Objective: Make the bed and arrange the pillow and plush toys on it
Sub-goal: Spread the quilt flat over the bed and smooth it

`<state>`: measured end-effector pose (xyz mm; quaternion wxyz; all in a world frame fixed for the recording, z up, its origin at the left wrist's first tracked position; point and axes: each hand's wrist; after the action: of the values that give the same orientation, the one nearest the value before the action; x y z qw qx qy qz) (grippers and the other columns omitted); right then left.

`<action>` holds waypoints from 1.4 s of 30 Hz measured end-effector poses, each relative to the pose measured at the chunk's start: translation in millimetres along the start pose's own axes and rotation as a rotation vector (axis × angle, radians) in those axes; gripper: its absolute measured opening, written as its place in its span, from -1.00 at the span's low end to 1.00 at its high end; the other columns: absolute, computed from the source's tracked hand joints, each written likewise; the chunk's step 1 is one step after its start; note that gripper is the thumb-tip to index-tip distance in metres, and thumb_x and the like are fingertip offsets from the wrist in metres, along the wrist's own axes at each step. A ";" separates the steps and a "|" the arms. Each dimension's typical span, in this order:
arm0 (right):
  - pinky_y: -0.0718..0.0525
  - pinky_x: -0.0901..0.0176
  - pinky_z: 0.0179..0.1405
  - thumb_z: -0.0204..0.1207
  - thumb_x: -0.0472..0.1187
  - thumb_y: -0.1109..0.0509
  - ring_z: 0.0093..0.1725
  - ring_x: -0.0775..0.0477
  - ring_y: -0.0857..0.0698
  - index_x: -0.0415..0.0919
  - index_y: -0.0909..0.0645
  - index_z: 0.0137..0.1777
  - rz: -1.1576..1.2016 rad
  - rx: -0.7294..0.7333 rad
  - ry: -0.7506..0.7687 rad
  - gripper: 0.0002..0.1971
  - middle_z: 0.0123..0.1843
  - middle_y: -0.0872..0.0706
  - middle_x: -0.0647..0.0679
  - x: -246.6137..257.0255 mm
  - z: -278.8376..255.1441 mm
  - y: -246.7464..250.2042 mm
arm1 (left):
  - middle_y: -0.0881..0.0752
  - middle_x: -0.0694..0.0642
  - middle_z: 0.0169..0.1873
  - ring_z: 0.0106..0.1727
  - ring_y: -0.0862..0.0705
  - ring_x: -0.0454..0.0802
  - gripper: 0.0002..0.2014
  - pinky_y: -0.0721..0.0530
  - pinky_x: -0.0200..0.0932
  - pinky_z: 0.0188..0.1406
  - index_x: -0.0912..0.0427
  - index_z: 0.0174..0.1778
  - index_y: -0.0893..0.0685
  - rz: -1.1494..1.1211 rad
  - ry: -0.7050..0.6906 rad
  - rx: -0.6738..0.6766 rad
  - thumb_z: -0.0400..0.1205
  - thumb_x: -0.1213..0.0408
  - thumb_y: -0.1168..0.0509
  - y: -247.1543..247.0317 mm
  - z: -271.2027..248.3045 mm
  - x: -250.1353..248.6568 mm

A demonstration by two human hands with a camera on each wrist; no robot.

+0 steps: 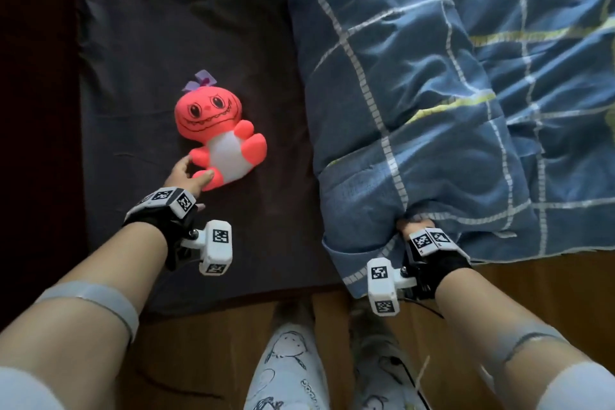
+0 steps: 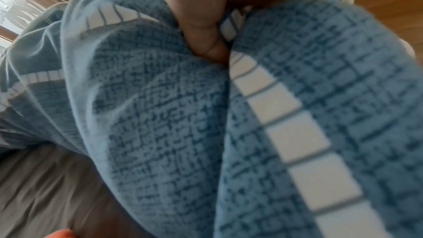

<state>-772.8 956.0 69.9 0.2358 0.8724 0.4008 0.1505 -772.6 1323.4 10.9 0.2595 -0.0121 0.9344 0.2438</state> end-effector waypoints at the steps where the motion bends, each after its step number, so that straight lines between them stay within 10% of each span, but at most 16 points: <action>1: -0.34 0.05 0.55 0.47 -0.12 -0.43 0.57 -0.26 -0.32 -0.19 -0.31 0.51 -0.045 -0.031 0.006 -0.37 0.57 -0.32 -0.28 -1.4 -1.5 -1.5 | -0.41 0.21 0.44 0.30 -0.60 0.21 -0.39 -0.71 -0.06 -0.39 -0.06 0.57 -0.23 -0.019 -0.004 0.021 0.61 0.27 -0.30 -3.9 4.4 1.6; 5: -0.44 0.05 0.28 0.61 -0.32 -0.22 0.38 -0.36 -0.51 -0.51 -0.50 0.31 -0.045 -0.211 -0.060 -0.66 0.37 -0.57 -0.40 -8.9 2.6 -11.3 | -0.67 0.31 -0.11 -0.53 -0.61 -0.05 -0.52 -0.73 -0.14 -0.45 0.21 0.46 -0.38 0.108 -0.078 -0.104 0.59 0.38 -0.24 -13.2 13.6 9.4; 9: -0.37 0.15 0.28 0.57 -0.33 -0.26 0.40 -0.32 -0.49 -0.49 -0.31 0.46 0.490 -0.284 -0.203 -0.52 0.41 -0.53 -0.37 -15.9 -7.6 -8.7 | -0.52 0.14 -0.43 -0.69 -0.61 -0.17 -0.92 -0.58 -0.37 -0.78 0.30 -0.03 -0.56 0.094 -0.052 -0.021 0.62 0.48 -0.18 -11.1 5.7 -1.3; 13: -0.29 0.08 0.48 0.55 -0.37 -0.31 0.50 -0.27 -0.37 -0.30 0.21 0.61 0.816 -0.353 -0.234 -0.18 0.56 -0.29 -0.33 -21.6 -30.0 4.3 | -0.47 0.24 -0.48 -0.57 -0.57 -0.01 -0.69 -0.51 -0.43 -0.85 0.21 -0.45 -0.44 0.054 -0.070 -0.008 0.58 0.61 -0.11 -14.9 -15.0 -25.7; 19: -0.23 -0.03 0.54 0.53 -0.41 -0.32 0.56 -0.29 -0.31 -0.17 0.30 0.65 0.936 -0.285 -0.152 -0.08 0.62 -0.20 -0.30 -42.5 -57.7 24.5 | -0.61 0.19 -0.42 -0.74 -0.63 -0.21 -0.80 -0.66 -0.31 -0.71 0.28 0.02 -0.51 -0.265 -0.146 0.037 0.62 0.45 0.01 -38.1 -85.6 -73.1; 25: -0.35 -0.02 0.44 0.49 -0.48 -0.34 0.43 -0.33 -0.47 -0.13 0.35 0.64 0.926 -0.189 -0.008 -0.01 0.51 -0.34 -0.44 -63.2 -80.0 66.2 | -0.67 0.24 -0.47 -0.50 -0.65 0.06 -0.90 -0.69 -0.26 -0.60 0.29 -0.28 -0.56 -0.378 -0.494 0.201 0.51 0.40 -0.17 -82.4 -200.2 -196.0; 31: -0.35 0.05 0.44 0.44 -0.49 -0.39 0.51 -0.27 -0.37 -0.13 0.29 0.65 0.809 -0.115 0.196 0.02 0.60 -0.22 -0.33 -84.1 -77.3 112.9 | -0.54 0.02 -0.18 -0.34 -0.58 -0.23 -0.59 -0.54 -0.49 -0.52 0.23 0.40 -0.31 -0.260 -0.853 0.476 0.65 0.58 -0.13 -155.6 -300.0 -271.3; 35: -0.60 -0.27 0.21 0.34 -0.57 -0.46 0.38 -0.36 -0.49 0.06 0.32 0.63 0.933 -0.037 0.222 0.17 0.60 -0.19 -0.34 -93.6 -62.1 118.0 | -0.59 0.22 0.11 -0.09 -0.57 -0.13 -0.56 -0.61 -0.45 -0.46 0.41 0.40 -0.42 0.032 -0.743 0.429 0.58 0.61 -0.22 -189.0 -297.6 -227.3; 39: -0.69 0.09 -0.62 0.40 -0.58 -0.39 0.05 -0.35 -0.65 0.23 0.27 0.60 1.203 0.022 0.114 0.12 0.38 -0.47 -0.43 -108.6 -35.0 126.7 | -0.56 0.15 0.13 -0.25 -0.56 -0.21 -0.56 -0.49 -0.39 -0.58 0.32 0.45 -0.43 0.157 -0.483 0.372 0.62 0.51 -0.23 -187.4 -263.5 -171.1; 42: -0.64 0.13 -0.66 0.45 -0.47 -0.40 -0.02 -0.35 -0.69 0.15 0.21 0.61 1.341 -0.023 -0.009 0.01 0.29 -0.55 -0.47 -117.3 -6.2 129.1 | -0.50 0.13 0.13 0.01 -0.51 -0.04 -0.53 -0.48 -0.45 -0.63 0.21 0.47 -0.42 0.192 -0.379 0.362 0.62 0.50 -0.23 -189.4 -255.8 -141.8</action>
<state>-768.9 794.2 135.2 0.1024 0.9306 -0.2309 0.2651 -744.2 1023.7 186.3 0.4034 0.1691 0.8943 0.0941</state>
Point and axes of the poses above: each hand's wrist, its own z-axis towards the middle knuckle, its own y-axis out of the back of the hand, x = y × z
